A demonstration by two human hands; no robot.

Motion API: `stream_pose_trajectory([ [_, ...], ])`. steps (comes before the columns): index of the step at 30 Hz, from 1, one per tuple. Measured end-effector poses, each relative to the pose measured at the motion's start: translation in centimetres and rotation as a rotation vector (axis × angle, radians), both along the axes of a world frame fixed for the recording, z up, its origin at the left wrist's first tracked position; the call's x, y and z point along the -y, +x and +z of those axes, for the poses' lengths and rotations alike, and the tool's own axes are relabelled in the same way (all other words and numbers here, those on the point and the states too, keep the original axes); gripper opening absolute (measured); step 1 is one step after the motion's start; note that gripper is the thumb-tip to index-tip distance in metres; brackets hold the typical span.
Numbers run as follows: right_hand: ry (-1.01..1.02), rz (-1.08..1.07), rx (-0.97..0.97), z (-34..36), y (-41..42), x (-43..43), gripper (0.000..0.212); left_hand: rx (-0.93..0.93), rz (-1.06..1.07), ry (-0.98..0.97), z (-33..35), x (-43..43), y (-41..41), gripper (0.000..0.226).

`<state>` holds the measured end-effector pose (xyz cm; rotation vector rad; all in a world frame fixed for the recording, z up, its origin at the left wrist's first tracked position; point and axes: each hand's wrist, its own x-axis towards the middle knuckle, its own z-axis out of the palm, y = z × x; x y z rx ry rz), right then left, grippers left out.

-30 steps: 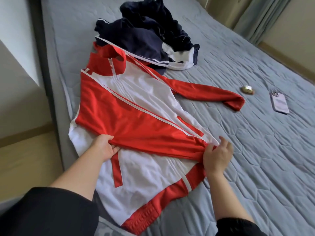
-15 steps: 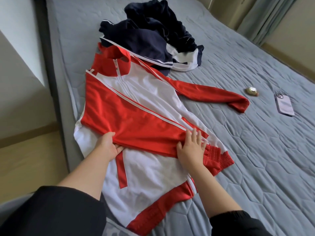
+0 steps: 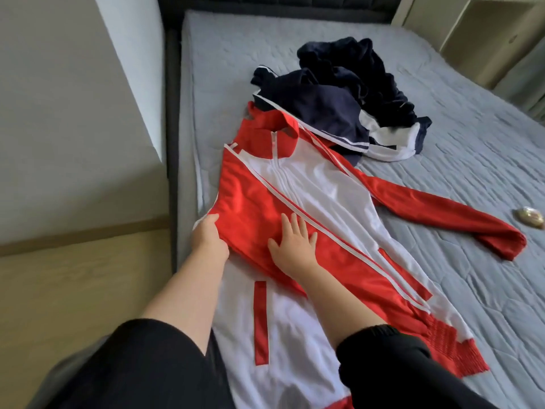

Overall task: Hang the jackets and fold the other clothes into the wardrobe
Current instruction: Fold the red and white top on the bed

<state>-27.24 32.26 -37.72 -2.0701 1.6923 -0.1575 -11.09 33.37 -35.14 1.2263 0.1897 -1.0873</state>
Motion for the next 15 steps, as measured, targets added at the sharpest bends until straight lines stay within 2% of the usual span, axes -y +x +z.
stream_pose_trajectory([
  [2, -0.001, -0.015, -0.046, -1.3, 0.6, 0.1, 0.068, -0.021, -0.023, 0.047, -0.5, 0.5, 1.0, 0.031],
  [6, -0.076, -0.118, -0.069, -3.8, 0.8, -0.9, 0.065, 0.130, -0.078, 0.315, -2.7, -0.8, 2.6, 0.042],
  [9, -0.116, -0.162, -0.093, -4.6, 0.8, -1.0, 0.066, 0.220, -0.120, 0.441, -4.1, -1.1, 3.4, 0.043],
  [11, -0.126, -0.166, -0.108, -4.8, 0.8, -1.0, 0.066, 0.447, -0.154, 0.533, -4.4, -1.2, 3.6, 0.038],
  [15, -0.101, -0.110, -0.099, -4.2, 0.6, -0.8, 0.064, 0.875, -0.265, 0.570, -4.2, -2.4, 3.1, 0.026],
])
